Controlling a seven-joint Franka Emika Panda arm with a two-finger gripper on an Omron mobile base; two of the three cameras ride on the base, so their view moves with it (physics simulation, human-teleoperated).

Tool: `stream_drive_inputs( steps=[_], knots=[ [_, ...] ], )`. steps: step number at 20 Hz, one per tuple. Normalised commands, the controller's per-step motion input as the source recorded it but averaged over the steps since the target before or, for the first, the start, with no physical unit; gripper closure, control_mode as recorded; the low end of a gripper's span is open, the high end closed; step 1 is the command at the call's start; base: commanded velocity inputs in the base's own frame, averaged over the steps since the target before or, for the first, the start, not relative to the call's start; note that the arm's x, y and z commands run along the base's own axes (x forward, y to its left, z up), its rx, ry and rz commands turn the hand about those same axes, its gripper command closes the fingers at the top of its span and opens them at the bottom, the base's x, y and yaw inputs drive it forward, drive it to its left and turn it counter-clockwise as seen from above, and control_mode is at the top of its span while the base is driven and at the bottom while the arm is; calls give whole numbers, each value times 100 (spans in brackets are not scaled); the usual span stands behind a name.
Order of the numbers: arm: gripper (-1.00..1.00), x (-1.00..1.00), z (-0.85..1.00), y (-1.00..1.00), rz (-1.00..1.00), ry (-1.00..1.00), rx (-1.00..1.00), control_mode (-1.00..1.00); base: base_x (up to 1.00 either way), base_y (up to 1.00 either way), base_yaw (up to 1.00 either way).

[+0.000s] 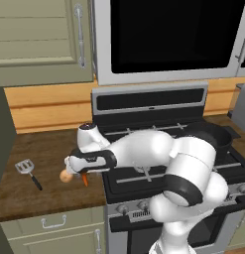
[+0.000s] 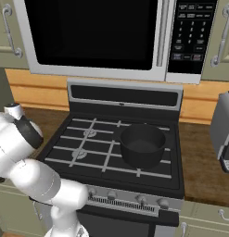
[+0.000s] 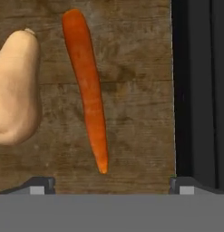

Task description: Put the squash and carrot in the pot. Retrieve the spatula and lightly stir the vegetables in the pot.

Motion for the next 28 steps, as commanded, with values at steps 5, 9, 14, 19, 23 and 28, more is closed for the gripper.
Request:
stream_drive_inputs(
  steps=[5,9,14,19,23,28],
  knots=[
    [-100,9,-60,3,0,0,0,-100,0,0,0],
    [-100,15,-50,3,0,0,0,-100,0,0,0],
    [-100,22,-31,6,0,0,0,-100,0,0,0],
    [100,16,-25,2,0,0,0,-100,0,0,0],
    [100,-3,-37,-14,0,-2,2,-100,0,0,0],
    [100,-24,-1,-60,0,-6,1,-100,0,0,0]
  ],
)
